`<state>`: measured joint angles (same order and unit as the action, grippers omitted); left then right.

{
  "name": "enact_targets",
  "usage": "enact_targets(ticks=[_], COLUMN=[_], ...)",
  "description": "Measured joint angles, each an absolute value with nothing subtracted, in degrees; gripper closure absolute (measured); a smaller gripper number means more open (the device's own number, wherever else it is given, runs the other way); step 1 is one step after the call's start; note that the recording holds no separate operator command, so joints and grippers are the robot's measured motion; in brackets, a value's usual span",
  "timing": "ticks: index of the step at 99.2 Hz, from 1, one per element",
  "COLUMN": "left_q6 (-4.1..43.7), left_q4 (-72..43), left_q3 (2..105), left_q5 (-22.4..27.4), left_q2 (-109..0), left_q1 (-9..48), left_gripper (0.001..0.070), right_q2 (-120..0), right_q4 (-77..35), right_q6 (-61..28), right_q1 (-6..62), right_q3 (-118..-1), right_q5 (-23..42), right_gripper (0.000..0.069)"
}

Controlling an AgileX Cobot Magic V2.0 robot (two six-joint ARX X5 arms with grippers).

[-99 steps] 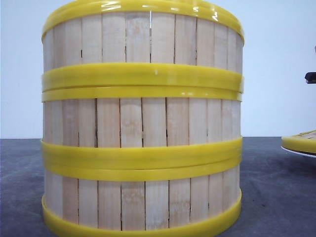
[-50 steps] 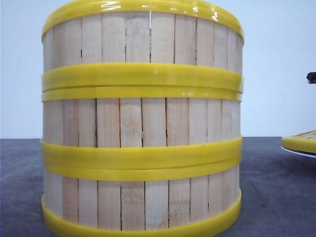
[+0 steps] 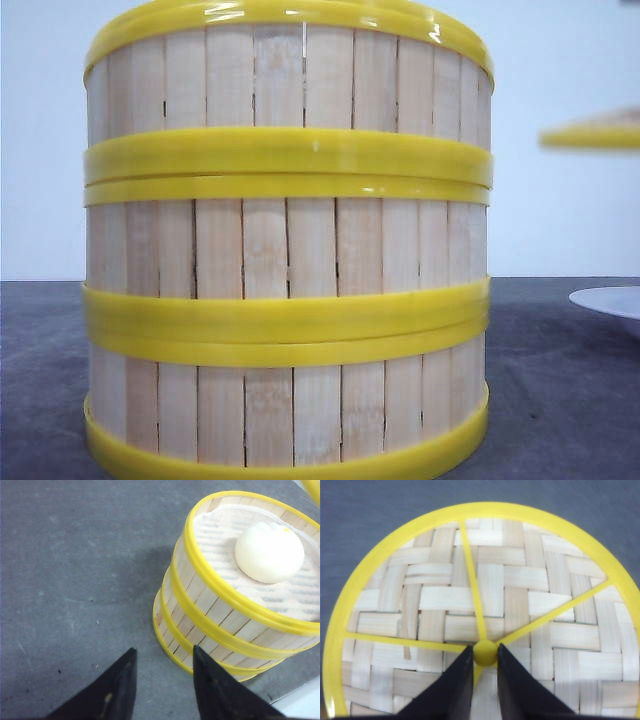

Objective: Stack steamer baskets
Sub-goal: 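Grasp the lid hub with the right gripper and lift it over the stack, then lower the lid onto the top basket with the right gripper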

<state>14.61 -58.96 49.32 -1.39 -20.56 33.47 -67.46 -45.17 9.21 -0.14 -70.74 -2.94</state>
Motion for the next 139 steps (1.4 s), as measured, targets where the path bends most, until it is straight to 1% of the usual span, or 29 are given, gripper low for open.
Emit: enact_targets(ticks=[20, 34, 56, 75, 91, 117, 125, 139], left_q6=[14.6, 14.6, 14.6, 14.6, 14.6, 14.6, 14.6, 14.6], left_q4=[-58.8, -58.1, -58.1, -58.1, -58.1, -58.2, -58.4, -59.1], left_q3=[49.3, 49.3, 49.3, 49.3, 49.3, 49.3, 49.3, 49.3], left_q5=[-1.4, -1.4, -1.4, -1.4, -1.4, -1.4, -1.4, -1.4], left_q2=[-20.6, -20.6, -20.6, -20.6, -20.6, -20.6, -20.6, -20.6], left_q1=[33.5, 33.5, 33.5, 33.5, 33.5, 33.5, 33.5, 33.5], left_gripper=[0.0511, 0.0511, 0.0511, 0.0511, 0.0511, 0.0511, 0.0511, 0.0511], right_q2=[-67.4, -67.4, -69.9, -74.8, -79.2, -85.7, -86.2, -86.2], right_q4=[-54.5, -56.1, -59.8, -60.6, -59.8, -59.7, -59.8, -60.3], right_q6=[6.9, 6.4, 6.4, 6.4, 6.4, 6.4, 6.4, 6.4], right_q1=[8.0, 15.4, 27.7, 36.9, 42.7, 49.5, 51.1, 53.0], right_q3=[-83.1, -89.7, -96.7, -98.3, -98.5, -98.5, -98.5, -98.5], right_q5=[-3.2, -3.2, -3.1, -2.6, -1.2, -1.0, -1.0, 1.0], right_gripper=[0.0637, 0.0637, 0.0639, 0.0639, 0.0639, 0.0639, 0.0639, 0.0639])
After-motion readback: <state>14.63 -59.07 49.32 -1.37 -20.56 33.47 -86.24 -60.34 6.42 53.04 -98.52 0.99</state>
